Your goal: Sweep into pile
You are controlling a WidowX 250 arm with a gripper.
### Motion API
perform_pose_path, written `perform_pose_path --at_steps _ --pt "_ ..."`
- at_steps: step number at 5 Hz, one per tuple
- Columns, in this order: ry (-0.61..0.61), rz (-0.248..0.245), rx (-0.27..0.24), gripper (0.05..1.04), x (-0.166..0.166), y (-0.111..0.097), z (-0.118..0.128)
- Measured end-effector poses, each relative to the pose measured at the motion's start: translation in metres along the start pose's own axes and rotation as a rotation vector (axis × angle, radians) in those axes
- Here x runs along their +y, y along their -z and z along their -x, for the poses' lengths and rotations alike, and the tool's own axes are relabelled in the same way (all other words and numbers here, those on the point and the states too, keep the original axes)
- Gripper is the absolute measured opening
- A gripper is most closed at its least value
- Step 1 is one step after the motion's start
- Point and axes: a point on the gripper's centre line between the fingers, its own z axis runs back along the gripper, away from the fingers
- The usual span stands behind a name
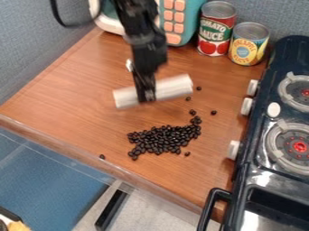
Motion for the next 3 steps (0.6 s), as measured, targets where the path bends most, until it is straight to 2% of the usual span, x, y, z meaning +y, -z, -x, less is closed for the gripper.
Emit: perform_pose_path --at_steps 1,2,3 --pt "-0.071 -0.056 -0.049 0.372 0.039 -0.028 0.005" --pt "-0.112 -0.038 -0.015 0.372 0.065 -0.012 0.008" --pt "-0.141 -0.024 0.031 0.372 0.081 0.014 0.003"
